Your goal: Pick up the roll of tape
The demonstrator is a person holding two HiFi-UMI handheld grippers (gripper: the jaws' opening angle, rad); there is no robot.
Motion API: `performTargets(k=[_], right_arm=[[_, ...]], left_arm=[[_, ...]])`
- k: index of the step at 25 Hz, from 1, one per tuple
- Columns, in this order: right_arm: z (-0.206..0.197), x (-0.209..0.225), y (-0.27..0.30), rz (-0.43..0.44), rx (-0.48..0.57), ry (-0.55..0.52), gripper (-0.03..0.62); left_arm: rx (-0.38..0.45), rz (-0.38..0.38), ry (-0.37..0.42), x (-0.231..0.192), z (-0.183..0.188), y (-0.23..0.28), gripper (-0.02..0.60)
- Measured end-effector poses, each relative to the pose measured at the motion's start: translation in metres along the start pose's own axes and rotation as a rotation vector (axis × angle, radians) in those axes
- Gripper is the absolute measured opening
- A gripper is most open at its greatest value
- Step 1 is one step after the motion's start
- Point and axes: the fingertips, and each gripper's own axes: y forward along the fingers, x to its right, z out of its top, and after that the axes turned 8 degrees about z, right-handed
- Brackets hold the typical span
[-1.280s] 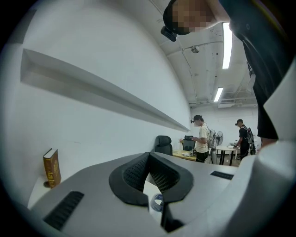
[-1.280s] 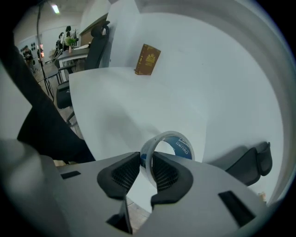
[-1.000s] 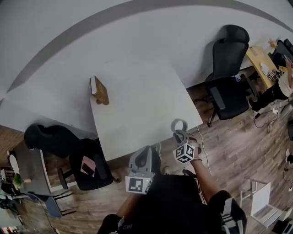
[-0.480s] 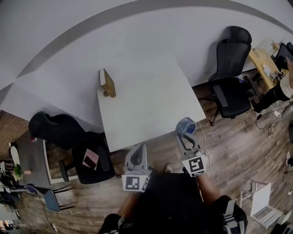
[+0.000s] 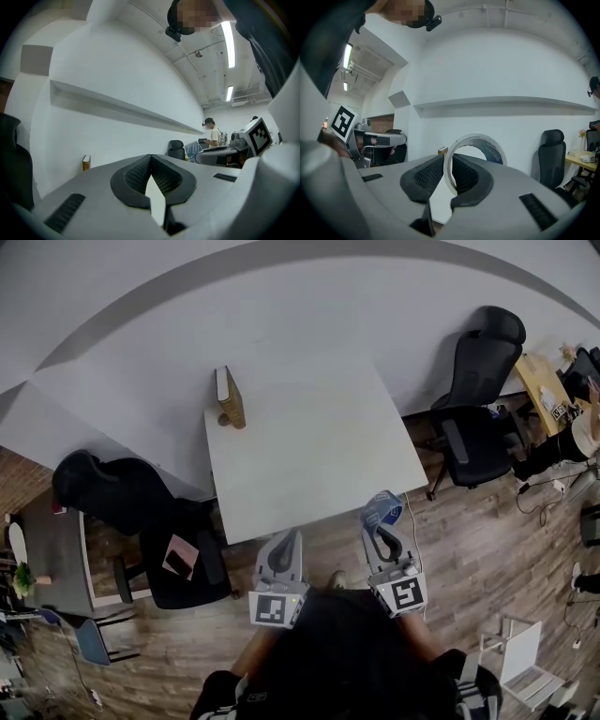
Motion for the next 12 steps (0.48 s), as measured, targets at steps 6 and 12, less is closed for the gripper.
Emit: performTargets(k=[6,12], right_arm=[[-0.001,-0.003,0.019,-0.022,-0.016,-0.003,0.064],[-0.002,-0.002,0.029,-0.026,-0.026,-0.009,0.064]], left_arm=[[0.011,0.007,-0.002,-0.022,0.002,0.003,0.021],[0.006,0.021,-0.011,-0.035,0.002,0.007,0.021]])
